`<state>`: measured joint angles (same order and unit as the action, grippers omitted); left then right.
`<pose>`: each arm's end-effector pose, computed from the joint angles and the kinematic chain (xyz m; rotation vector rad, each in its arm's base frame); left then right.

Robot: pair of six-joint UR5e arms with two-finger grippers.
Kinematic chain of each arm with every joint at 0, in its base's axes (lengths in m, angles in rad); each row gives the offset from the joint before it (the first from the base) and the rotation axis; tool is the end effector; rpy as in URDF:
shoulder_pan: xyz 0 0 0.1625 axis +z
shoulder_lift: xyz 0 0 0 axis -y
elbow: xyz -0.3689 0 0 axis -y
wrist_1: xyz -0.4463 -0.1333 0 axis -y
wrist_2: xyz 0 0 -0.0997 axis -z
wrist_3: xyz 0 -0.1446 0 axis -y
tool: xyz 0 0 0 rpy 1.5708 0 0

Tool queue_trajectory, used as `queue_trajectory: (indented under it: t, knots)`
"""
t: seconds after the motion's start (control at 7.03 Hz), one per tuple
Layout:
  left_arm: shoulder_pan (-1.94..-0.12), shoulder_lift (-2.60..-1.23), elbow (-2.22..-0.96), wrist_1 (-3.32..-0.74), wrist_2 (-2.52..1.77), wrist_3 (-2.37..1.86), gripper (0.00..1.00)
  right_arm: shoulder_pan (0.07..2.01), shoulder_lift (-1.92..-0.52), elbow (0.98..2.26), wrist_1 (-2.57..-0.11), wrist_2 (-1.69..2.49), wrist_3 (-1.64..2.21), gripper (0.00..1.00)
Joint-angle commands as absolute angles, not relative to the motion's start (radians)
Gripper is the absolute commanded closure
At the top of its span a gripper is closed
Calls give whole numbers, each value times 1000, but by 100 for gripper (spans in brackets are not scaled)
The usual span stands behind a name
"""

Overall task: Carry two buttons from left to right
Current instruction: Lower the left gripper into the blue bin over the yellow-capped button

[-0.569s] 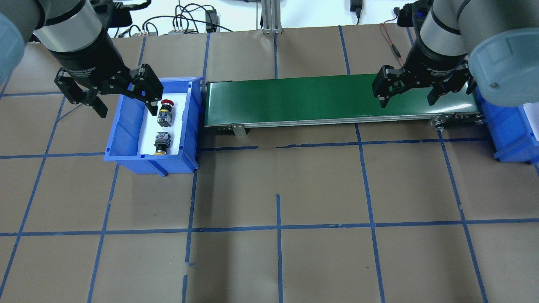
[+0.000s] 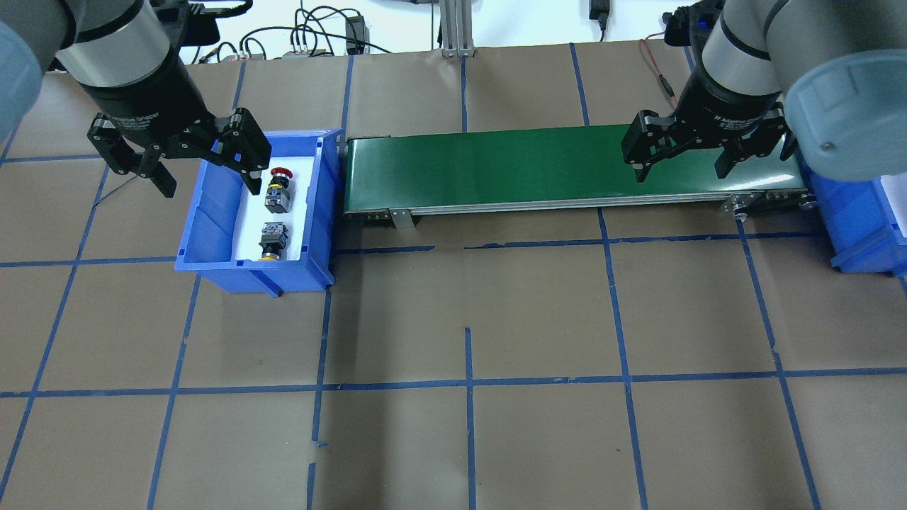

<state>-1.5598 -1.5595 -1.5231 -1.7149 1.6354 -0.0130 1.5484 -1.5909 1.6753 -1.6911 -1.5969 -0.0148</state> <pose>-0.1181 -0.5298 0.4054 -0.0327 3.0740 0.1308 0.1174 -0.5449 0.3528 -0.0126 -3.1143 0.0552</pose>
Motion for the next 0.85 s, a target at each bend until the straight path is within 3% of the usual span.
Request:
queue_trajectory:
  t: [0.0,0.71]
  knots:
    - [-1539,-1566,-1519,-1701,1635,8,2,1549,-1591,1677,-1692,-1600,-18,0]
    - [-1476,-1831,-1534,-1436,1626,106,1,1548,-1582,1680,-1703,-1594,-11,0]
